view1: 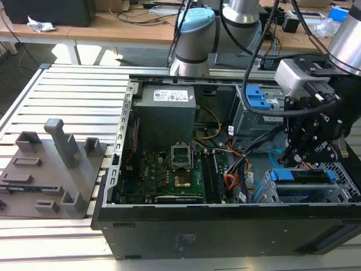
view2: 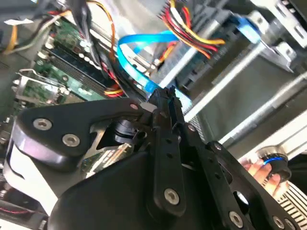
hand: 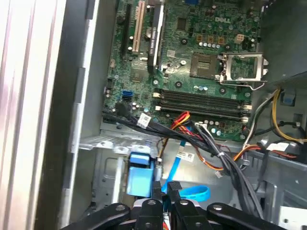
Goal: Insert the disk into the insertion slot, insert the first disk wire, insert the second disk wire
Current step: 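Insert the second disk wire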
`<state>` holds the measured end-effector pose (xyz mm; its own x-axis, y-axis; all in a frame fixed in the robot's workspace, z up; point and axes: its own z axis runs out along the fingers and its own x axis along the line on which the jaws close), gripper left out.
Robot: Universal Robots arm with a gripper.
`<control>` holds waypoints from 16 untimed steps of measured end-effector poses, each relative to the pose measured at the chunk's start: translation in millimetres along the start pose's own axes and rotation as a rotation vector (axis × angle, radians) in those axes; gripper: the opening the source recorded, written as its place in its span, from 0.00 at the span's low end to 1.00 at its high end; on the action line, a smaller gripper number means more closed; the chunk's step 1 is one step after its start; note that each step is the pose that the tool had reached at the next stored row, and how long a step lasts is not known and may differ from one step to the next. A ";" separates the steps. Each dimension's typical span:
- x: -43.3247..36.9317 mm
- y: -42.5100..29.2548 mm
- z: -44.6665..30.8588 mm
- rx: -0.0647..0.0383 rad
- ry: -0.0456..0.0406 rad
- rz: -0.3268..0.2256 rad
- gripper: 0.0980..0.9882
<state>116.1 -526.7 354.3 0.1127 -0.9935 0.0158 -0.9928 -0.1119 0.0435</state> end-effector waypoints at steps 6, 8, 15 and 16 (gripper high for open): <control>12.5 -14.5 4.2 -0.004 -0.0029 0.001 0.07; 13.1 -20.6 5.9 -0.006 -0.0056 0.003 0.07; 14.4 -32.7 9.8 -0.009 -0.0136 0.020 0.07; 14.5 -33.0 10.2 -0.009 -0.0142 0.027 0.07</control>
<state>150.1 -537.6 342.8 0.0854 -0.9963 0.0029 -0.9950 -0.0851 0.0526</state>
